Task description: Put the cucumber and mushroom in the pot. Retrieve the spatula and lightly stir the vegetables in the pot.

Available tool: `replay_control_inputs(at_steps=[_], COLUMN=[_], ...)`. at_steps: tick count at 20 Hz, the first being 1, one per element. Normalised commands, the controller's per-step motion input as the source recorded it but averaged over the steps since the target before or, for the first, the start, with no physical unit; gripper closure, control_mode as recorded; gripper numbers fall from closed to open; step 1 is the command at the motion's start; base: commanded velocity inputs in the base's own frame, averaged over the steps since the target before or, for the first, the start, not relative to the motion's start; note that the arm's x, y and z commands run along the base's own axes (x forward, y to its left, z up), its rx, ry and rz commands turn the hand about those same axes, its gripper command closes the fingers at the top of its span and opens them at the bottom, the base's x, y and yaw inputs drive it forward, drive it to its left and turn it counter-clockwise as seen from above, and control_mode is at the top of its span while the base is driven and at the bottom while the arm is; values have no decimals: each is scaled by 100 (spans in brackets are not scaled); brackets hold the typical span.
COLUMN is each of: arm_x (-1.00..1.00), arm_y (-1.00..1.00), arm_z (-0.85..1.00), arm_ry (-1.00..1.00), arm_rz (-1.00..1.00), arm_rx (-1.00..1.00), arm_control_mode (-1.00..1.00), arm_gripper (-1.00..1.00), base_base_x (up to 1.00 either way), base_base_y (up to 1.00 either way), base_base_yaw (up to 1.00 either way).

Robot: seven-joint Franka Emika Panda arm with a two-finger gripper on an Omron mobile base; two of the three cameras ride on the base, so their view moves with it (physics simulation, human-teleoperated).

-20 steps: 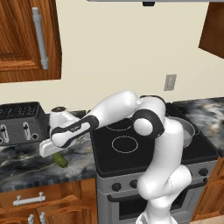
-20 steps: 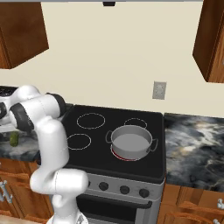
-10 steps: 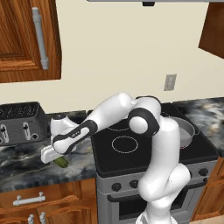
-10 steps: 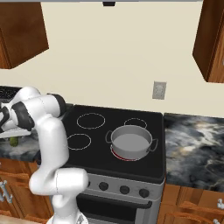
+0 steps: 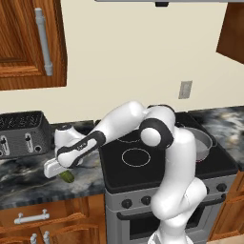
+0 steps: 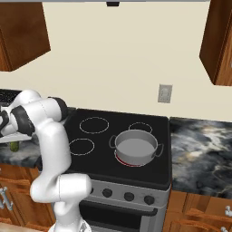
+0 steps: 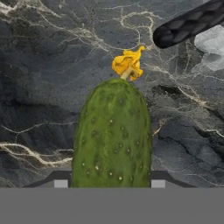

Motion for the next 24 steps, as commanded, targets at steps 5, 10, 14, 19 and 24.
replay_control_inputs(at_steps=[5, 10, 14, 19, 24], arm_x=[-3, -50, -75, -46, -2], arm_y=[0, -20, -76, -66, -46], arm_z=[0, 0, 4, 27, 73], arm_ry=[0, -3, -16, -15, -1], arm_rz=[0, 0, 0, 0, 0], arm_rx=[0, 0, 9, 9, 1], arm_control_mode=[-100, -100, -100, -100, -100], arm_gripper=[100, 100, 100, 100, 100], base_base_x=[0, 0, 0, 0, 0], base_base_y=[0, 0, 0, 0, 0], base_base_yaw=[0, 0, 0, 0, 0])
